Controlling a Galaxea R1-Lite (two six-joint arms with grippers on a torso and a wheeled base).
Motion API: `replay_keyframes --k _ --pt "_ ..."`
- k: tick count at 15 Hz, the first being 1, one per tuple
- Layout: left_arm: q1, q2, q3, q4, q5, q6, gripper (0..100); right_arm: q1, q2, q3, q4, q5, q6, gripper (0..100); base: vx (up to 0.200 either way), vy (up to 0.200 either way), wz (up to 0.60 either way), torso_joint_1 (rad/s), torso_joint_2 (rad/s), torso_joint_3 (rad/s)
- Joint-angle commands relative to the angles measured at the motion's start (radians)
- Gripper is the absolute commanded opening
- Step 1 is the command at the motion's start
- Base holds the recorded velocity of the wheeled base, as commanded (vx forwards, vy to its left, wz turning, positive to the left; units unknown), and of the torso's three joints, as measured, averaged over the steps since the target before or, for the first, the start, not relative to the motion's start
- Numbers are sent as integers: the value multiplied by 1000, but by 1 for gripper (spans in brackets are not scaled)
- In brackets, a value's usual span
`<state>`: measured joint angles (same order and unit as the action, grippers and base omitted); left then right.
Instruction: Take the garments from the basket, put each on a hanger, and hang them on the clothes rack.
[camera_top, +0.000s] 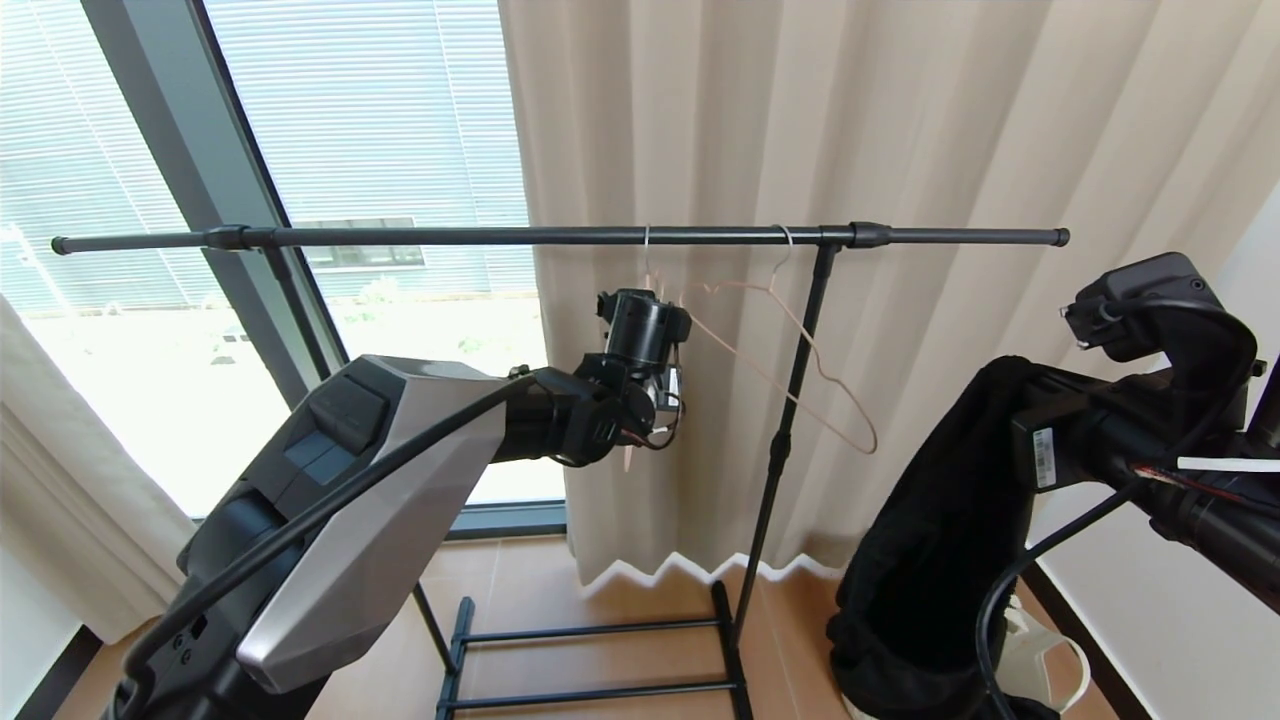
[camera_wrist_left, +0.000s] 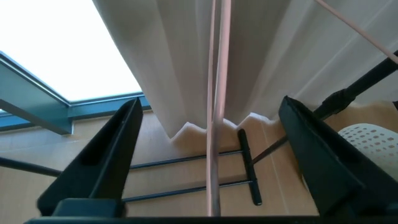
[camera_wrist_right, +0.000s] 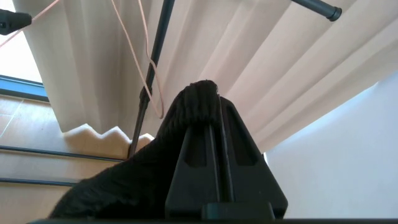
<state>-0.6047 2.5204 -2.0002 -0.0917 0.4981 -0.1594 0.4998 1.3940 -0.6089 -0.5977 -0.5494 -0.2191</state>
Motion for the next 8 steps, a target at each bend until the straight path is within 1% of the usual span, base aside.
replay_keyframes --k 1,6,8 --pt "0 -3 0 0 0 0 0 0 5 5 -1 0 0 0 0 0 0 0 0 0" --pt "0 -22 0 1 11 -3 0 0 6 6 -1 0 0 0 0 0 0 0 0 0" --pt "2 -69 32 0 16 -14 0 0 5 6 -1 0 0 0 0 0 0 0 0 0"
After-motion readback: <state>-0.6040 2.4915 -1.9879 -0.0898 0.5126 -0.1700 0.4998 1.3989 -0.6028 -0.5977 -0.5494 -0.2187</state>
